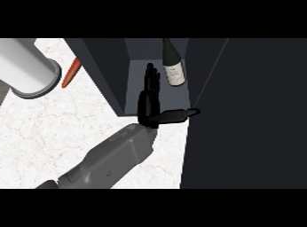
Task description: Pick up the wine, place it into the cabinet and close the cabinet
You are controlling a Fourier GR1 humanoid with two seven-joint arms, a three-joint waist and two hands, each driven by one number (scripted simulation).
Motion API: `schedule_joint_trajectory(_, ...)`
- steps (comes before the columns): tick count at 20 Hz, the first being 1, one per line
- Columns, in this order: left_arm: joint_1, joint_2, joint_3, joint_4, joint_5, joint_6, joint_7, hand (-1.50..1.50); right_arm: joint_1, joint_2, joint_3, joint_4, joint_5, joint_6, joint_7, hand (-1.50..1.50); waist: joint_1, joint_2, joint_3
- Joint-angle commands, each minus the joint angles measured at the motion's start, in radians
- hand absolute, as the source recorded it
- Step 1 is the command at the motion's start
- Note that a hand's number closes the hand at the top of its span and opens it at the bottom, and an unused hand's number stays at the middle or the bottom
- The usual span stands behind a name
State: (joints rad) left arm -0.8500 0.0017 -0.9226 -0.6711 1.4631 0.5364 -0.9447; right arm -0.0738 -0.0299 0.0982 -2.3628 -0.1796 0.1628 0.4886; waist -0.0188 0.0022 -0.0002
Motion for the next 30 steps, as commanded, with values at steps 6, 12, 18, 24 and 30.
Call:
schedule_joint_trajectory(6,0.147,0.044,0.027,-0.172,-0.178,0.034,-0.005,-1.50,0.050,-0.005,-0.004,-0.060,0.000,-0.012,0.029,-1.50,0.017,-0.005,0.000)
schedule_joint_trajectory(12,0.211,0.143,-0.003,-0.410,-0.278,0.045,0.109,-1.50,-0.057,-0.014,-0.028,0.021,0.016,-0.024,0.024,-1.50,0.023,-0.005,0.000)
schedule_joint_trajectory(18,0.354,0.351,-0.003,-0.722,-0.351,0.063,0.177,-1.50,-0.038,-0.026,-0.052,0.005,0.031,-0.023,0.014,-1.50,0.027,-0.005,0.000)
schedule_joint_trajectory(24,0.474,0.486,-0.024,-0.906,-0.397,-0.008,0.195,-1.50,0.025,-0.151,-0.131,-0.039,-0.179,0.142,0.036,1.50,0.025,-0.006,0.001)
schedule_joint_trajectory(30,0.638,0.666,-0.001,-1.093,-0.426,-0.097,0.170,1.50,0.085,-0.135,0.017,-0.117,-0.139,0.201,0.029,1.50,0.030,-0.008,0.000)
